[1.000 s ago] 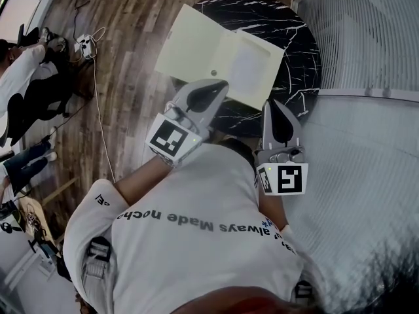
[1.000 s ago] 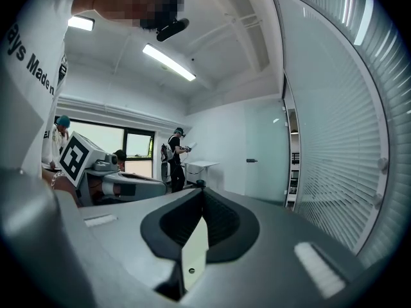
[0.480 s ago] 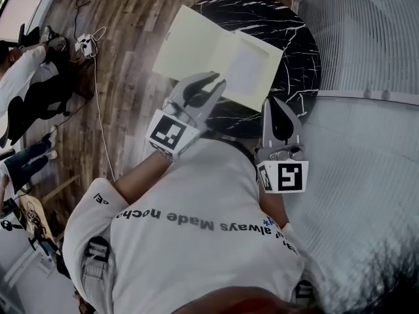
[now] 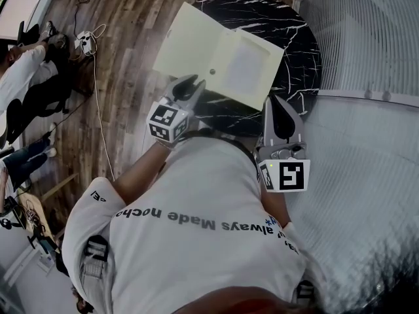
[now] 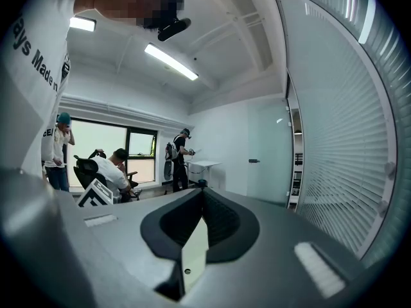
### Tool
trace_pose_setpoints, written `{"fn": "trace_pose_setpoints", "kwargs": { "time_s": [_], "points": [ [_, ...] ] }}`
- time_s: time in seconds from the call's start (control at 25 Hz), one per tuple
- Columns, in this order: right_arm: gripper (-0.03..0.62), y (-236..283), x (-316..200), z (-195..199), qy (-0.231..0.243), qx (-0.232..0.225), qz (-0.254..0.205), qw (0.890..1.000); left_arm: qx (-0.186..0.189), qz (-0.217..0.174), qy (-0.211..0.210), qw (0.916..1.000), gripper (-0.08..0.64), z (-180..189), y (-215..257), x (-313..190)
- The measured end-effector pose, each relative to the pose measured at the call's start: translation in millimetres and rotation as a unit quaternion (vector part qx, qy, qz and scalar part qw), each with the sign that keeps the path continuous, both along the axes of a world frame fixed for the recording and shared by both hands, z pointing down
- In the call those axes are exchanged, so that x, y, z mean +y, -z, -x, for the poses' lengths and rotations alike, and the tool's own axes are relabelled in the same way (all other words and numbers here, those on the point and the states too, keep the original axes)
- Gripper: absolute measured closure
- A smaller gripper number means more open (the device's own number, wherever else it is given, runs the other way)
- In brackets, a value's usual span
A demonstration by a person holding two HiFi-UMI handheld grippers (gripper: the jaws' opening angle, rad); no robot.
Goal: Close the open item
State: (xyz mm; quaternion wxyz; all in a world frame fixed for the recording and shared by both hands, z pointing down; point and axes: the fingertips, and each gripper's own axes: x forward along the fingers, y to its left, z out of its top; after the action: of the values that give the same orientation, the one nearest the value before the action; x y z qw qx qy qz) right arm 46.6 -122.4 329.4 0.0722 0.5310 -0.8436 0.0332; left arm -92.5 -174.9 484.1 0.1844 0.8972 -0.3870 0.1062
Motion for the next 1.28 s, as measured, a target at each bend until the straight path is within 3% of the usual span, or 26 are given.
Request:
{"fn": "trace_pose_setpoints", "kwargs": {
  "time_s": [0.2, 0.56, 0.88, 1.12, 1.28],
  "points": [
    [0.591, -1, 0, 1, 0.0, 0.002, 0.002, 1.0, 0.006, 0.063, 0.047, 0.9969, 0.456, 30, -58, -3],
    [0.591, -4, -3, 3, -0.002, 0.006, 0.005, 1.0, 0.019, 0.136, 0.092, 0.9863, 0.413, 64, -149, -8],
    [0.591, -6, -4, 4, -0.009, 0.01, 0.006, 1.0, 0.015, 0.208, 0.128, 0.9697, 0.372, 91, -225, -11],
    [0.591, -10, -5, 5, -0.012, 0.014, 0.011, 1.0, 0.08, 0.227, 0.13, 0.9617, 0.354, 96, -250, -25],
    [0.591, -11, -4, 2, -0.017, 0.014, 0.014, 1.0, 0.094, 0.206, 0.12, 0.9665, 0.341, 92, -249, -39]
  ]
}}
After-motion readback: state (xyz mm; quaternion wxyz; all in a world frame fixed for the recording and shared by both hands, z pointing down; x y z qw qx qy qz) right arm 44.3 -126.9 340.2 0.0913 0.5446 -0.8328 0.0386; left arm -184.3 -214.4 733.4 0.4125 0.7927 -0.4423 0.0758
